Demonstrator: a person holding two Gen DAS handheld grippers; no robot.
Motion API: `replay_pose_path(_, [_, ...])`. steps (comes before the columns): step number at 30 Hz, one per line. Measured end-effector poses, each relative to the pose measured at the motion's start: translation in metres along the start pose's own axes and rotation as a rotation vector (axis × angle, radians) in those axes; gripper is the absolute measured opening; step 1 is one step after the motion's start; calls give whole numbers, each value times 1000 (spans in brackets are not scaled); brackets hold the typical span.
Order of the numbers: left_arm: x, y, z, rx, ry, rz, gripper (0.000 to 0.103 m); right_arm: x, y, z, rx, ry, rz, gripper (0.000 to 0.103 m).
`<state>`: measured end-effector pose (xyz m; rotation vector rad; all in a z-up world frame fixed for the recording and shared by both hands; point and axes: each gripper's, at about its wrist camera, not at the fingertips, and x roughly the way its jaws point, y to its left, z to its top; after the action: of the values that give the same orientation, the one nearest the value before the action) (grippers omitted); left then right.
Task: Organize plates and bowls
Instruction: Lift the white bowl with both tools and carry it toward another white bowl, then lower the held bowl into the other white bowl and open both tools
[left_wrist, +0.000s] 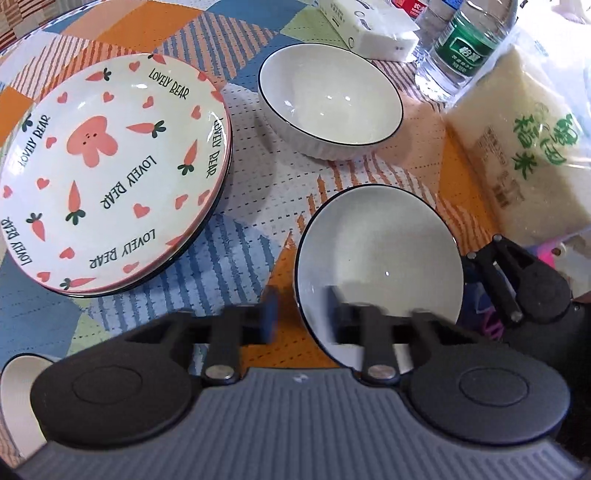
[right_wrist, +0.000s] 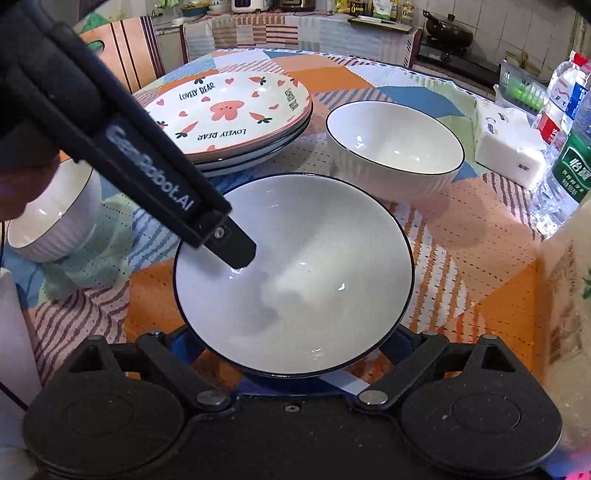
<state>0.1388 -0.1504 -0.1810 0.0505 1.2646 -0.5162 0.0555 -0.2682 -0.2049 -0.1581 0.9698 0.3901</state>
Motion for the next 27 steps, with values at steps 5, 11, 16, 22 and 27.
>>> replay_pose_path(5, [-5, -3, 0, 54, 17, -16, 9, -1, -1, -2, 15, -10, 22, 96])
replay_pose_path(11, [-31, -14, 3, 127, -1, 14, 10, -15, 1, 6, 38, -28, 30, 96])
replay_pose_path(16, [-61, -23, 8, 188, -23, 20, 11, -42, 6, 16, 39, -62, 24, 96])
replay_pose_path(22, [-92, -34, 14, 222, -70, 39, 11, -68, 6, 25, 34, -110, 21, 96])
replay_pose_path(27, [-113, -34, 28, 202, -106, 21, 12, -84, -1, 39, 45, -146, 36, 96])
